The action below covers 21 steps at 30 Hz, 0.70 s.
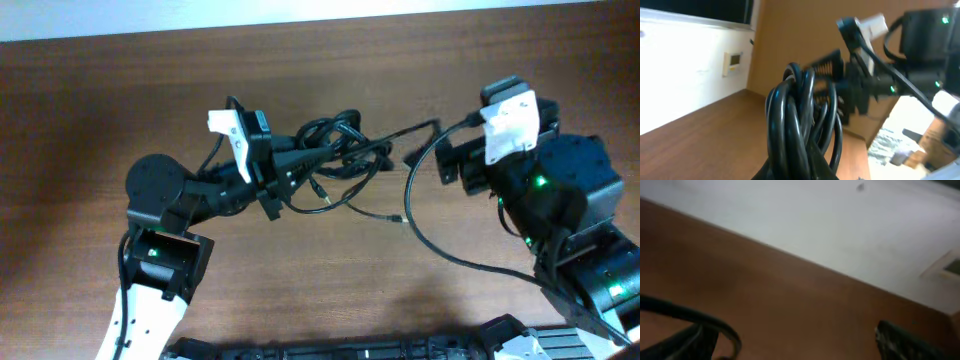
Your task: Untangle cables
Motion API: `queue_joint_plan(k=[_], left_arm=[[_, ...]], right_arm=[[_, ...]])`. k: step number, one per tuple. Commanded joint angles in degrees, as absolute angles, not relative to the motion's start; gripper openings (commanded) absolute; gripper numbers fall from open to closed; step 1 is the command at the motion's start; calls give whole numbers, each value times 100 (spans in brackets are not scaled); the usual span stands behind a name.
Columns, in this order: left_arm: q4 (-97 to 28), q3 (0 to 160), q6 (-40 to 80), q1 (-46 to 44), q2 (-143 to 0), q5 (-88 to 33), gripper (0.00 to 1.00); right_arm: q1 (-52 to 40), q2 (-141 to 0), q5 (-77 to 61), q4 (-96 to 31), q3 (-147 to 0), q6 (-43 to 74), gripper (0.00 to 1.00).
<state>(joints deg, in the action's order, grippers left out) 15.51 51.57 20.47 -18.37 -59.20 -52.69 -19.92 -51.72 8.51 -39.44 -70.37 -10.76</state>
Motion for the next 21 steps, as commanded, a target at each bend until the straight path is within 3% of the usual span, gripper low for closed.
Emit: queue_joint_plan(k=[1, 13, 21], left_arm=[[1605, 5186, 2316, -1870, -5892, -4858, 0], [1605, 5186, 2285, -1870, -5892, -5771, 0], [1601, 5186, 2285, -1870, -5892, -4904, 0]], right_arm=[[-1986, -5135, -506, -4165, -7083, -1448, 99], [-1986, -5487, -1660, -3830, -7085, -1627, 99], [-1986, -5398, -2471, -4018, -7085, -1627, 99]])
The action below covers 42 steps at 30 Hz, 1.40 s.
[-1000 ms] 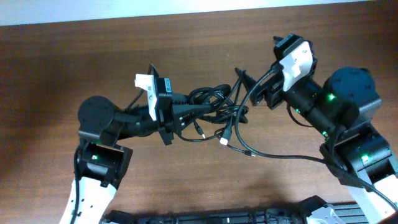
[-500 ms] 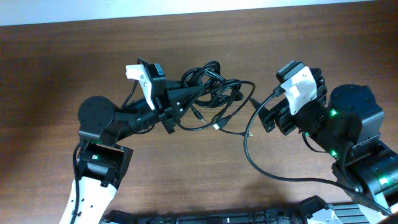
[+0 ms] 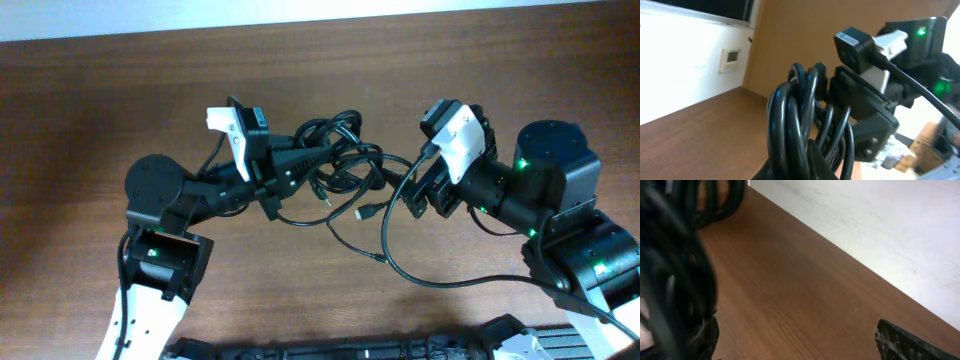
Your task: Untangle cables
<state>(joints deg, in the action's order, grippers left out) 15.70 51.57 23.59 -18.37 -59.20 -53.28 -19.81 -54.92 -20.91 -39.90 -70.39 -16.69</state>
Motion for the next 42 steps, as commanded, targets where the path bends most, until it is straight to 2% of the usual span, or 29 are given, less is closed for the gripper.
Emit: queue_joint_plan(k=[1, 4, 9, 15, 19, 27, 30, 37, 42], left_arm=[[1601, 5186, 2285, -1870, -5894, -4906, 0], [1605, 5186, 2287, -1876, -5892, -5413, 0], [1603, 5186, 2287, -1876, -5905, -5627, 0], [1601, 5186, 2290, -1876, -6084, -6202, 0], [1732, 5186, 2239, -2274, -6108, -6241, 0], [2298, 5186, 2244, -2563, -6106, -6869, 0], [2316, 5186, 2248, -2563, -6106, -6995, 0], [2316, 5186, 2300, -2381, -6106, -6928, 0], [2316, 5186, 2482, -2274, -6106, -6945, 0]], right_arm=[[-1986, -5398, -2644, -3981, -7085, -1627, 99], [-1986, -5461, -3164, -3439, -7085, -1603, 99], [-1988, -5739, -3701, -3247, -7085, -1597, 99], [-1988, -5739, -3710, -2705, -7085, -1468, 99], [-1986, -5739, -3562, -2563, -7085, -1413, 99], [-1986, -5743, 373, -3284, -7083, -1404, 100], [-1986, -5743, 1728, -3312, -7083, -1057, 100], [-1986, -5699, 1876, -3566, -7085, -851, 99], [-1986, -5387, 3199, -3369, -7085, -917, 99]])
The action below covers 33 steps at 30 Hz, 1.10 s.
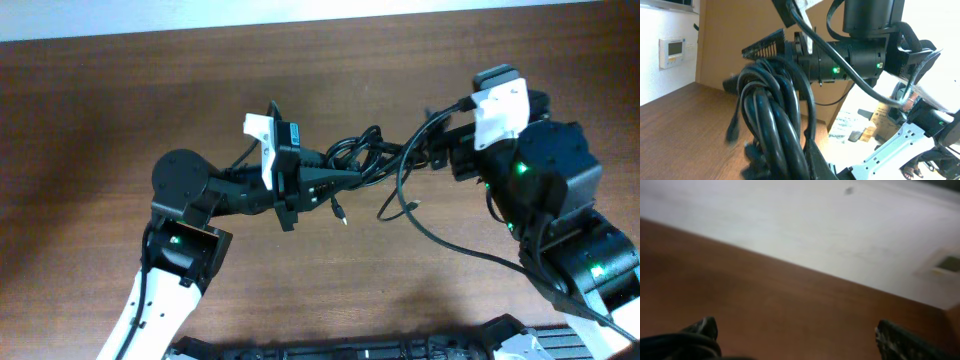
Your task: Untangle cables
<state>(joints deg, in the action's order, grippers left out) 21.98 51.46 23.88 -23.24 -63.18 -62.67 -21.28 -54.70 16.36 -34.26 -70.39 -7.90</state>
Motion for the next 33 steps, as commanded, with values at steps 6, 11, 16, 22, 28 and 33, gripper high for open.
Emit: queue_joint_plan(k=[6, 11, 16, 22, 28, 33], left_arm=[[2311, 5186, 2480, -2040, -6106, -6978, 0], [2355, 5186, 2598, -1332, -6099, -6973, 0], [2355, 5186, 2659, -1332, -6099, -7078, 0], [2342, 5186, 2762, -1334, -6101, -7616, 0], [2314, 5186, 2759, -1332, -6101, -7050, 0], [2311, 5186, 2757, -1332, -6101, -6300, 0]], right_arm=[[-1984, -5308, 3529, -3286, -7085, -1509, 99], [-1986, -5306, 4829, -3363, -7083, -1535, 99], [-1986, -5306, 4814, -3544, -7083, -1173, 99], [-1981, -5308, 4803, -2060, -7083, -1798, 99], [-1986, -5308, 1041, -3804, -7083, -1278, 99], [-1986, -5306, -989, -5247, -7083, -1284, 99]])
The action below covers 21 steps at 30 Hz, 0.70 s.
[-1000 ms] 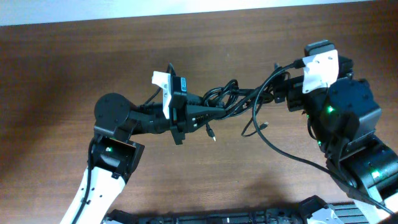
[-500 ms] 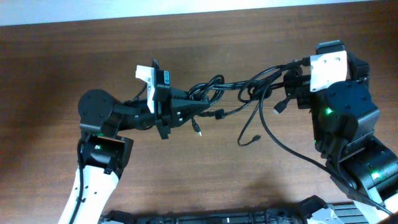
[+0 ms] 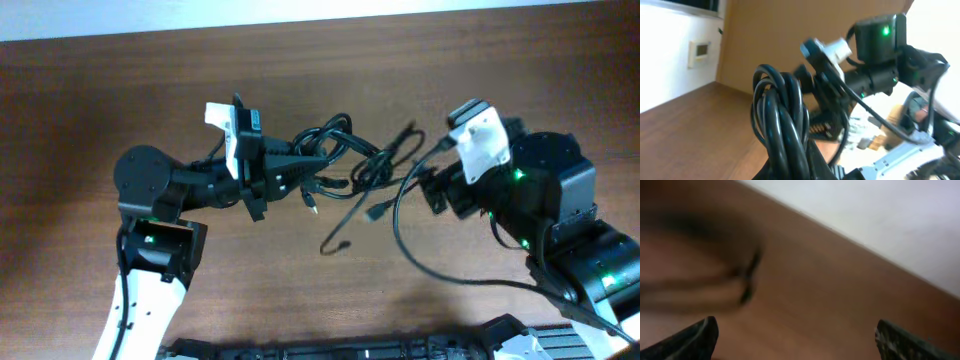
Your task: Untangle cables
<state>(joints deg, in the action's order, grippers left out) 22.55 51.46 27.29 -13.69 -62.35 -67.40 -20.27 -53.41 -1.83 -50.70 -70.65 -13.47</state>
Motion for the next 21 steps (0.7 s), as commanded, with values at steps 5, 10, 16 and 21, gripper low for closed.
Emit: queue_joint_plan(k=[5, 10, 16, 21], left_arm=[[2349, 5186, 2759, -1293, -6101, -6055, 0], [2893, 5186, 2956, -904, -6073, -6980, 0], [3253, 5186, 3148, -910, -6073, -7721, 0], [3251, 5186, 3214, -910, -6075, -7762, 0]], right_arm=[[-1986, -5306, -1756, -5483, -7085, -1306, 99], [-1986, -5306, -1769, -4530, -7085, 296, 93], [-1986, -5367, -2014, -3548, -7085, 414, 84], [-1986, -5636, -2128, -3535, -7085, 412, 81]])
